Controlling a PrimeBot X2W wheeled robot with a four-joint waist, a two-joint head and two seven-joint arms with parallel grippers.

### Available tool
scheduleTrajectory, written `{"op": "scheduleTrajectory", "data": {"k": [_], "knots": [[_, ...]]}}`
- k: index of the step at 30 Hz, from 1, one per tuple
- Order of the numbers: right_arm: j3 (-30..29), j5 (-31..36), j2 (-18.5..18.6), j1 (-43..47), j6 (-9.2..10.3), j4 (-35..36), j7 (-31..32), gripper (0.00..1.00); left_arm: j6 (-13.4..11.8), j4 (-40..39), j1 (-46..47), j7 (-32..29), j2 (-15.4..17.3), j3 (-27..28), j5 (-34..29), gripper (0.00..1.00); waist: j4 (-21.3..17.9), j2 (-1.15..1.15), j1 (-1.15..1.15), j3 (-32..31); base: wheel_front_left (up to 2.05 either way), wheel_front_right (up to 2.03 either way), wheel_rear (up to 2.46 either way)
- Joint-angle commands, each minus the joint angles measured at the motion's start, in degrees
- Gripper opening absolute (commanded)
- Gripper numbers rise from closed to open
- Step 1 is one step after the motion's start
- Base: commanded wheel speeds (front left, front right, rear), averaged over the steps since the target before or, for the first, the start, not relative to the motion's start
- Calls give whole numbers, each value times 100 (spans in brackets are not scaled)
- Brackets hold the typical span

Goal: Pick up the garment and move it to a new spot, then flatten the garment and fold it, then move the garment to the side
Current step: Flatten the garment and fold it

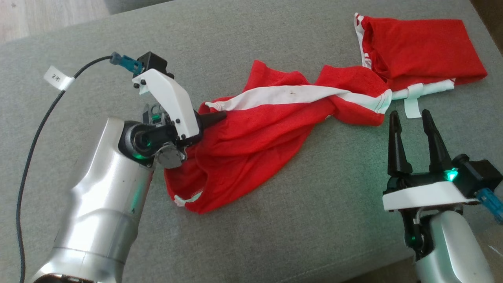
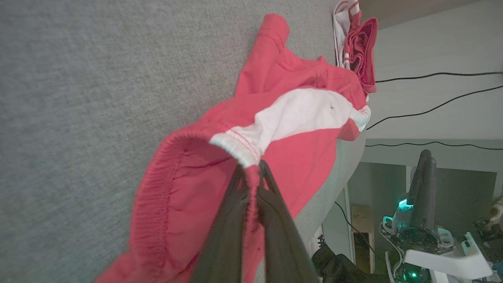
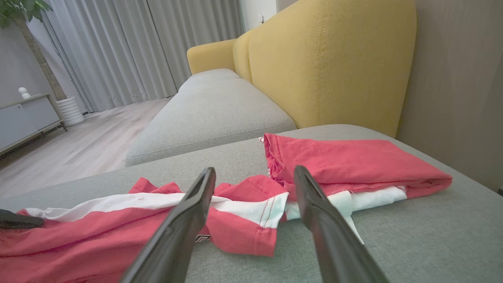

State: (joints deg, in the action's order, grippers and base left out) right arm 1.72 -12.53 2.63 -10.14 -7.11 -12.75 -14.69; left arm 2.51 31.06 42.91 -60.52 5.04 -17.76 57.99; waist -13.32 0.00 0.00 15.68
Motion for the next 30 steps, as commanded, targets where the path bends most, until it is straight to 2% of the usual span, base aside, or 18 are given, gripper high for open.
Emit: {"op": "scheduleTrajectory", "data": {"k": [1, 11, 18, 23, 30], "knots": [[103, 17, 25, -166, -37, 151, -30, 100, 13, -238, 155, 5, 129, 185, 21, 0, 14, 0, 0, -12, 0, 0, 0], [-71, 293, 25, -252, -37, -137, -30, 100, 133, -357, 152, 238, 84, 329, 188, 0, 289, 0, 0, -264, 0, 0, 0], [-189, -433, 25, -850, -37, -1505, -8, 100, 238, -621, -58, 201, 98, 252, 252, 0, 463, 0, 0, -391, 0, 0, 0], [-197, -957, 25, -1471, -37, -2517, 230, 100, 260, -764, -202, 209, 104, 182, 235, 0, 521, 0, 0, -422, 0, 0, 0], [-9, -1283, 25, -1911, -37, -3413, 545, 100, 249, -842, -267, 223, 69, 133, 251, 0, 568, 0, 0, -468, 0, 0, 0]]}}
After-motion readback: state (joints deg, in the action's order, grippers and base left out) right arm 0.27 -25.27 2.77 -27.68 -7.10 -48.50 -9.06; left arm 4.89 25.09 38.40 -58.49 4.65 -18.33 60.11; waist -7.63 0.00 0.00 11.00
